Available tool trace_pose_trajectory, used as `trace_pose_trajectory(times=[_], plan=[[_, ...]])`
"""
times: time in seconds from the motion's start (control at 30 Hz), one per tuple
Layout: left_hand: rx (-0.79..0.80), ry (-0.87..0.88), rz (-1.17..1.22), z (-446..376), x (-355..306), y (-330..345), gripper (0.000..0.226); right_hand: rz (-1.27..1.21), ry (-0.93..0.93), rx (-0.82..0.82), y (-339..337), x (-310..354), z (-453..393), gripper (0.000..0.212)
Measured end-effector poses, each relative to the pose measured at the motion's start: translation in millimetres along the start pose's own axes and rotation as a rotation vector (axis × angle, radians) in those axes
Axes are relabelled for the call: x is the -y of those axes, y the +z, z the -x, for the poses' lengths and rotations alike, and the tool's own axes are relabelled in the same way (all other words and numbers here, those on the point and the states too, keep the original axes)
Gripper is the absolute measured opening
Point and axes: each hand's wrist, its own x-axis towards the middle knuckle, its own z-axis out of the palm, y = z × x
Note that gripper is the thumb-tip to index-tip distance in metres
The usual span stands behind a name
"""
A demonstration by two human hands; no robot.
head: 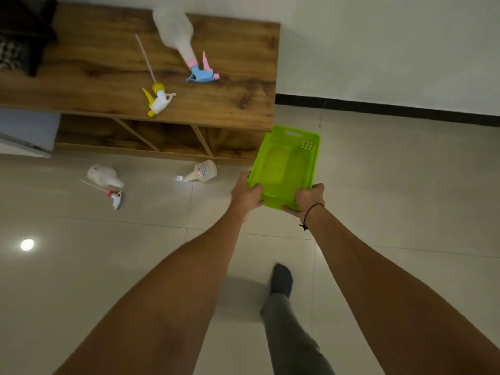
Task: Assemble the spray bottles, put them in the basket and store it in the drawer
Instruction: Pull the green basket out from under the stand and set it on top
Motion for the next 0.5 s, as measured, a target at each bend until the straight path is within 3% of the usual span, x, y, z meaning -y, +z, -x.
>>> trace_pose_trajectory(times=[0.27,0.5], plan=[[0.052,-0.002,-0.016,105.1,-68.2,-4.9,0.056,-0.028,-0.001,0.003,-43.1,41.1,105.5,0.042],[0.052,0.059,0.041,126.7,-125.2,-27.6,0.054,-0.002,-0.102,0.055,-24.4,89.5,140.1,0.032]])
